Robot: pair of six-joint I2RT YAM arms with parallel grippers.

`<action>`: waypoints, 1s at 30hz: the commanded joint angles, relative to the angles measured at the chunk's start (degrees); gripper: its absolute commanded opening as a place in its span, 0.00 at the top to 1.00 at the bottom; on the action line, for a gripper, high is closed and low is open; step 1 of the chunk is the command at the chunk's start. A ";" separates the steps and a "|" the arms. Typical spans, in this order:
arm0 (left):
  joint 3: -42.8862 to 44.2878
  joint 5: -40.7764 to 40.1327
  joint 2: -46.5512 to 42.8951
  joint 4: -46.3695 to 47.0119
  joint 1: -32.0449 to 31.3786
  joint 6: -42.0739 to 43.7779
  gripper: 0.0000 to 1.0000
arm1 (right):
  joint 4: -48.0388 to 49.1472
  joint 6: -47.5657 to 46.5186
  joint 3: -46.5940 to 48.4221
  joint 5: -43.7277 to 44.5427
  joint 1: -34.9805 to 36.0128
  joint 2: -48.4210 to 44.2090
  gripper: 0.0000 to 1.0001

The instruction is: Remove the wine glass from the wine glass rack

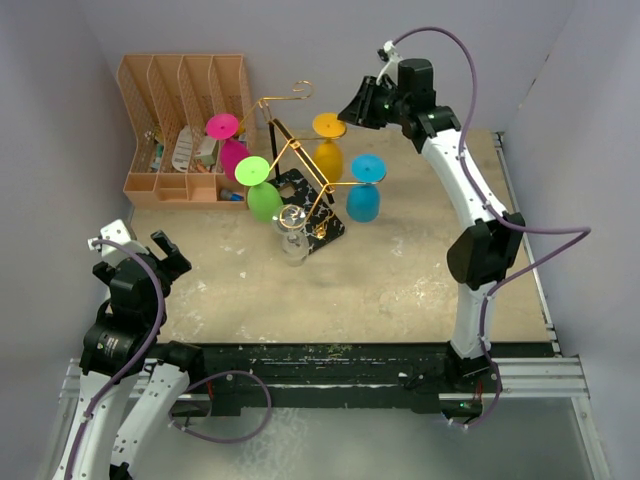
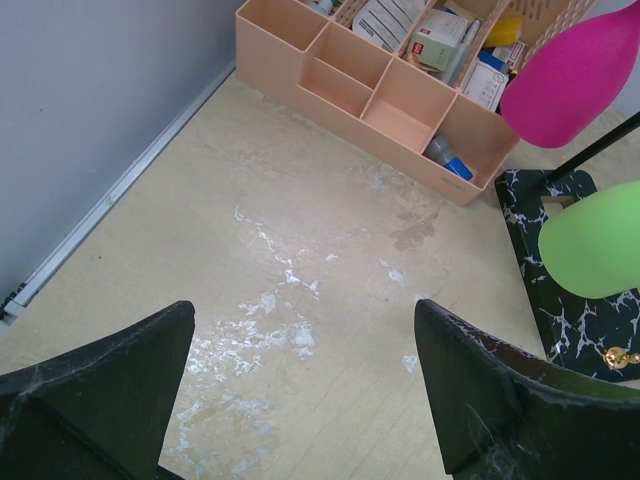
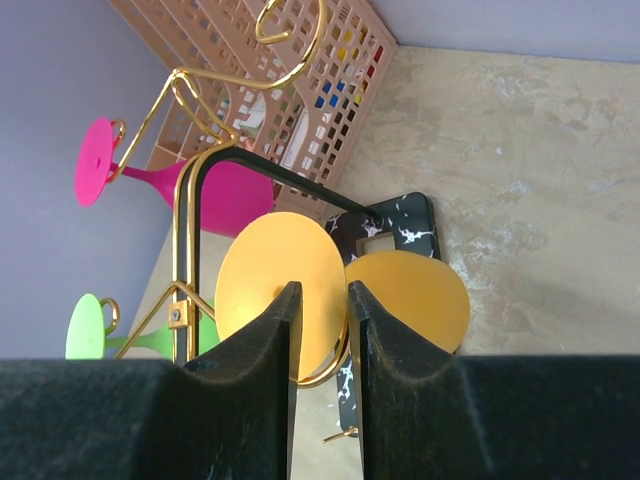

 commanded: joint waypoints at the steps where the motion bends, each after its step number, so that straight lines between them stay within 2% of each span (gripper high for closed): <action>1: -0.08 -0.26 -0.19 2.45 -0.37 0.51 0.07 | 2.57 -0.58 -0.27 1.12 0.55 -3.56 0.68; 5: -0.07 -0.25 -0.23 2.45 -0.39 0.53 0.07 | 2.58 -0.93 -0.89 4.52 0.57 -4.20 0.58; 7: -0.07 -0.26 -0.19 2.45 -0.39 0.54 0.07 | 2.64 -1.04 -0.91 4.46 0.57 -4.26 0.57; 21: -0.08 -0.14 -0.06 2.45 -0.39 0.56 0.07 | 5.11 -0.62 -1.82 0.13 1.09 -4.10 0.67; 30: -0.19 0.04 -0.01 2.58 -0.39 0.62 0.07 | 6.59 -0.26 -3.51 0.12 1.18 -5.45 0.69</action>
